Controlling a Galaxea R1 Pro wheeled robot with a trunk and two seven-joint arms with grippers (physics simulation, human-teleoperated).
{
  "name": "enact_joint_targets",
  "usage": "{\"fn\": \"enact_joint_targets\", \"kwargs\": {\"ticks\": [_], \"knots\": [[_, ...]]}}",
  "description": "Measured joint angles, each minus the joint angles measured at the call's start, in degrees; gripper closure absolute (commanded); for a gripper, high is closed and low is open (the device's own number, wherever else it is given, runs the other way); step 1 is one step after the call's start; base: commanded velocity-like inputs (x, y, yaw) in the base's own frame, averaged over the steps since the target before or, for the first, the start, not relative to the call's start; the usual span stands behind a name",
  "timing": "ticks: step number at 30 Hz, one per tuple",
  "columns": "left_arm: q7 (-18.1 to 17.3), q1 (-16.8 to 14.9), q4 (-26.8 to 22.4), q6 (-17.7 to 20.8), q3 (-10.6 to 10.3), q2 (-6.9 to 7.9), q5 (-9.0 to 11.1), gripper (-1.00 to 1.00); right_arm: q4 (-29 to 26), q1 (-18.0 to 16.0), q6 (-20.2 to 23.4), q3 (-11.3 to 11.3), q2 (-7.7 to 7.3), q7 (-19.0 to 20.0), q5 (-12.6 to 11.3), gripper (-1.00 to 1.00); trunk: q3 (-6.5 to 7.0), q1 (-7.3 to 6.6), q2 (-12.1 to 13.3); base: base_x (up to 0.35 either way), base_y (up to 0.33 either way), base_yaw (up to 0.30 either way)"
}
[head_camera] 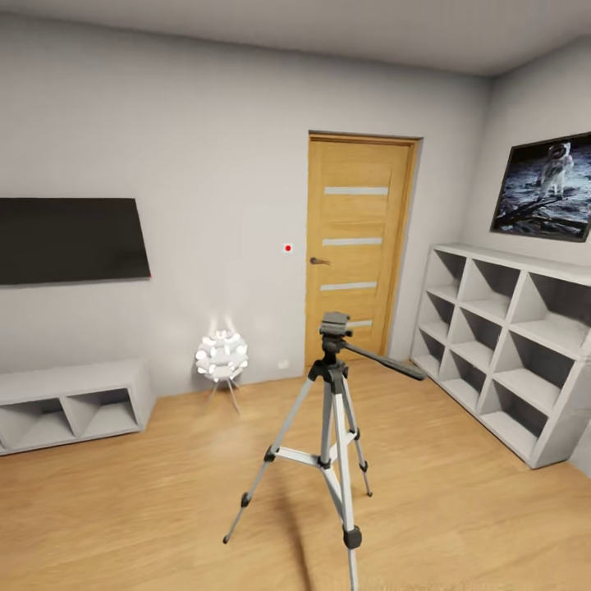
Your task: Attach the digital camera to the camera tripod in the bedroom.
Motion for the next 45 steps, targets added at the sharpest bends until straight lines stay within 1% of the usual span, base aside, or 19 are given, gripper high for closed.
{"fn": "enact_joint_targets", "kwargs": {"ticks": [22, 32, 45], "knots": [[0.08, 0.0, 0.0, 0.0, 0.02, 0.04, 0.25, 1.0, 0.0, 0.0, -0.01, 0.09, 0.17, 0.0, 0.19, -1.0, 0.0, 0.0, 0.0, 0.0, 0.0, -0.28], [0.08, 0.01, 0.06, -0.04, 0.02, 0.04, 0.17, 1.0, 0.0, -0.01, 0.01, 0.09, 0.1, 0.0, 0.39, -1.0, 0.0, -0.01, 0.0, 0.02, 0.017, -0.053], [0.02, 0.01, 0.06, 0.0, -0.04, -0.06, 0.02, 1.0, 0.0, -0.01, 0.02, 0.09, 0.01, 0.01, 0.56, -1.0, 0.0, -0.02, -0.01, 0.197, 0.229, -0.001]]}}
